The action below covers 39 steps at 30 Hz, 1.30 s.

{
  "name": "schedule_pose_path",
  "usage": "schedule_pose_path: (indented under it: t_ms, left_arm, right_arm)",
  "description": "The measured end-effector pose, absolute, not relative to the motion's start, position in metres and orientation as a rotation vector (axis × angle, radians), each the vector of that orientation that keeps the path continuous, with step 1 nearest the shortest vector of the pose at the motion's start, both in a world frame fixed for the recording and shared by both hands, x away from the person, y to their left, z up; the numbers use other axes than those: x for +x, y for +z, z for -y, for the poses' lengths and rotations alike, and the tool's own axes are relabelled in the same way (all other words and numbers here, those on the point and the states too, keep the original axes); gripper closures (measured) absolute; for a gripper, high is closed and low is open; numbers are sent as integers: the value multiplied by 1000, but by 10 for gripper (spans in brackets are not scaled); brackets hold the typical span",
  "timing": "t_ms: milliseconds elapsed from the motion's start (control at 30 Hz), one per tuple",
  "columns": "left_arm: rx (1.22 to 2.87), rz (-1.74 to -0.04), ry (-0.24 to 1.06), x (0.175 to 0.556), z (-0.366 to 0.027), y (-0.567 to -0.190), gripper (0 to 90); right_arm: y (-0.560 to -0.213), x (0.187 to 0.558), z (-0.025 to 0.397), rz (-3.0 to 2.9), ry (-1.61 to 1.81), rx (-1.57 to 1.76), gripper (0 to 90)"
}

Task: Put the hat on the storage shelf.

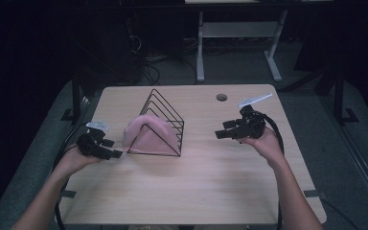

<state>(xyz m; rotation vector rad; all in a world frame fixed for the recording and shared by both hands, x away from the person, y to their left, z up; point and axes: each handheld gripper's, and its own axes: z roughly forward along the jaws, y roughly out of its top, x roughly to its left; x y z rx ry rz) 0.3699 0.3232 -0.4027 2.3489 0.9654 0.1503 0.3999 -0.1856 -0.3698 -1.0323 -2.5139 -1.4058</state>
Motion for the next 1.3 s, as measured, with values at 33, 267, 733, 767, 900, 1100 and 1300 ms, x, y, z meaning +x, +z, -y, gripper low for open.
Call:
schedule_pose_path:
  t_ms: [33,267,733,767,900,1100,1300]
  left_arm:
    - [2344,-967,153,369,-323,-403,330]
    - [2333,-981,161,366,-324,-408,301]
    - [2326,-981,175,354,-329,-413,285]
    - [2312,-989,176,353,-329,-413,285]
    - [2306,-993,183,349,-332,-413,284]
    - [2302,-991,196,342,-331,-412,281]
    - [2316,-977,222,333,-327,-410,278]
  right_arm:
    - [-371,399,187,2511,-1405,-1039,283]
    - [-382,393,201,2480,-1425,-1083,268]
    - [-406,377,226,2437,-1381,-1189,260]
    - [-408,375,229,2440,-1383,-1189,260]
    - [-415,366,237,2432,-1364,-1212,261]
    - [-425,354,252,2418,-1345,-1251,261]
    - [-433,337,260,2430,-1328,-1266,261]
